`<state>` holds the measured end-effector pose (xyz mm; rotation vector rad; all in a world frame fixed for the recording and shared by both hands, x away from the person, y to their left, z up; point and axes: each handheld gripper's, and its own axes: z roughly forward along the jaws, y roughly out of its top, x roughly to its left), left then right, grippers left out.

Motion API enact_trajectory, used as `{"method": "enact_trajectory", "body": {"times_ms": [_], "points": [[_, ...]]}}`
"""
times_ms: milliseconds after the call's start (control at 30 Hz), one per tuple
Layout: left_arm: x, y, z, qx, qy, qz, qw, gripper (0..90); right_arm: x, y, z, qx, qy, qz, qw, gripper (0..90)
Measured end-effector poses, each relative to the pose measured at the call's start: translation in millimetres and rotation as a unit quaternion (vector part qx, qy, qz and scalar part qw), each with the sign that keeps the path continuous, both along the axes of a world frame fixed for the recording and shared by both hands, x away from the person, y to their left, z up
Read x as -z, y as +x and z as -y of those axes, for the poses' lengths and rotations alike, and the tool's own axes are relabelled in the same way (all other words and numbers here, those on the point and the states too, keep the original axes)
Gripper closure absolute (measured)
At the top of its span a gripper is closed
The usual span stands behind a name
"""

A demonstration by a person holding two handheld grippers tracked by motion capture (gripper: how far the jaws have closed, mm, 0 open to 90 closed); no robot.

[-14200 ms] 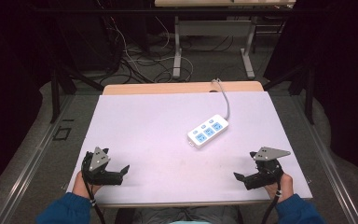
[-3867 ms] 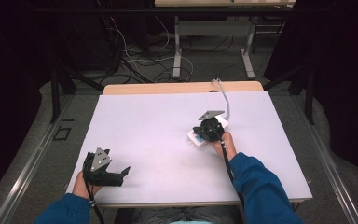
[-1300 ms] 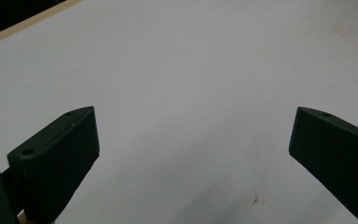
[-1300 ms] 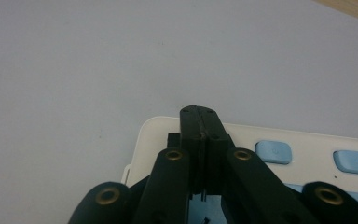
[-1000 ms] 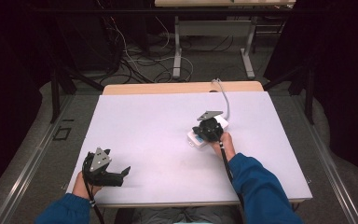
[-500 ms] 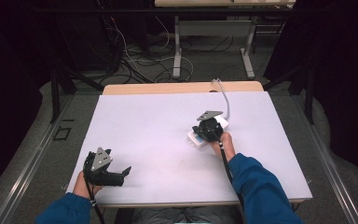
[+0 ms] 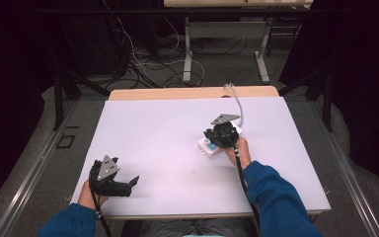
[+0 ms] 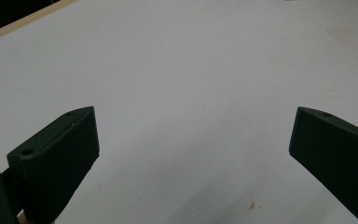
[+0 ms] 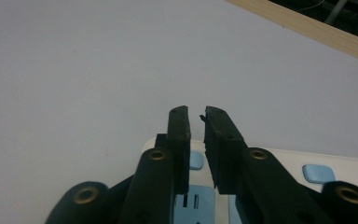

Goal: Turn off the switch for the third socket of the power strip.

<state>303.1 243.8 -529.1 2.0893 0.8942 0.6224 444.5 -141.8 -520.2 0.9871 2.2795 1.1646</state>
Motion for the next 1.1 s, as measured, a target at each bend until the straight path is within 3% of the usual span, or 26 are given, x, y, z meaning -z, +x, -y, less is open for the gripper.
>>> {"method": "enact_trajectory", "body": {"times_ms": [100,133,333,567,700,967,1100], "points": [[-0.7,-0.3,1.0,0.002,0.008,0.003,1.0,1.2,-0.7,-0.5,-0.4,-0.001,-0.002,-0.007,1.0,68.1],[-0.3,-0.6,0.8,0.002,0.001,0.001,1.0,1.2,-0.4,-0.9,-0.7,-0.002,0.0,-0.006,1.0,66.3],[0.6,1.5,0.6,0.001,0.005,0.003,1.0,1.2,-5.6,-5.1,-1.0,-0.004,-0.003,-0.008,1.0,48.8],[-0.5,0.1,-0.4,0.0,0.006,-0.001,1.0,0.9,-12.3,-10.8,5.6,-0.023,0.013,-0.015,0.9995,16.7],[-0.5,0.7,-0.9,-0.003,0.005,0.003,1.0,0.9,-15.7,-17.3,6.8,-0.049,0.004,-0.012,0.9987,9.7],[0.3,-0.1,-0.4,-0.001,0.002,0.0,1.0,0.8,-21.6,-28.3,17.2,-0.057,0.006,-0.016,0.9982,0.0],[-1.2,0.3,-1.8,-0.001,0.009,0.006,0.9999,0.8,-25.3,-35.3,23.0,-0.055,0.007,-0.008,0.9984,0.0]]}}
